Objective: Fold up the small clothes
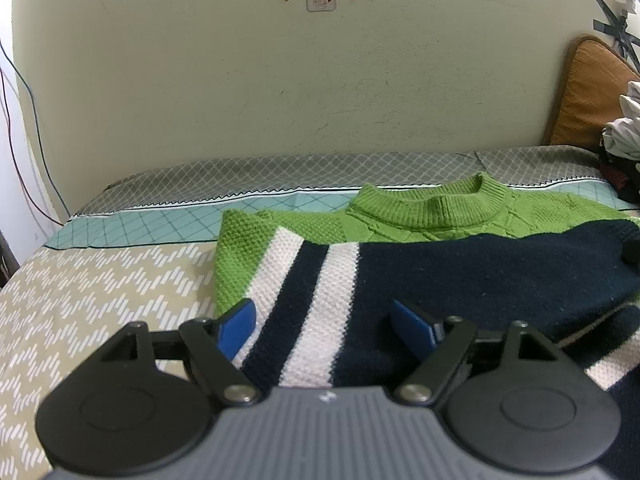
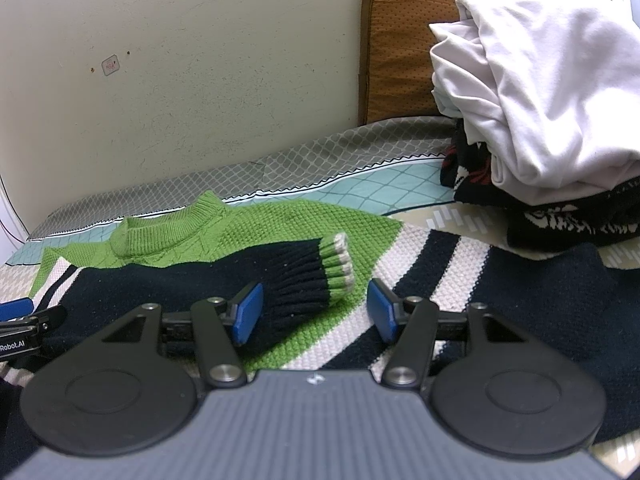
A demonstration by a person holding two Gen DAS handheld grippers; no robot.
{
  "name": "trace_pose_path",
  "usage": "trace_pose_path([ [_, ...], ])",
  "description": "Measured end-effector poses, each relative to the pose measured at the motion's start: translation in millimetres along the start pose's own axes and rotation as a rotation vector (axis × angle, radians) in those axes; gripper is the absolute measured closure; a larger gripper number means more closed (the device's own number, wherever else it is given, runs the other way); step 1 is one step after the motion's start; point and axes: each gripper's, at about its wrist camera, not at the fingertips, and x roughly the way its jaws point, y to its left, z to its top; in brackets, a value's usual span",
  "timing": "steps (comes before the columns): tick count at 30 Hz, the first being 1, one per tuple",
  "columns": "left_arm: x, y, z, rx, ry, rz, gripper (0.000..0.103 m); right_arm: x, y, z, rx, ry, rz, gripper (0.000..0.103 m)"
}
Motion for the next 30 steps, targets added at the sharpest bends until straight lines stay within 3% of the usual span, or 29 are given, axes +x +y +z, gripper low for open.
trace_pose_path([
  [14,3.3,2.6,1.9,-0.034,0.025,-0.005,0.013,0.5,1.0,-0.4,-0.005,0.005,-0.002,0.042],
  [18,6.4,5.7,3.2,-0.060,0.050,0.004,0.000,0.4,1.1,-0.4,-0.008,0.007,0.002,0.041],
  [30,2.5,6.2,0.6,-0.068,0.044,0.008,0.000,0.0,1.0,0.1,-0.010,0.009,0.010,0.040],
])
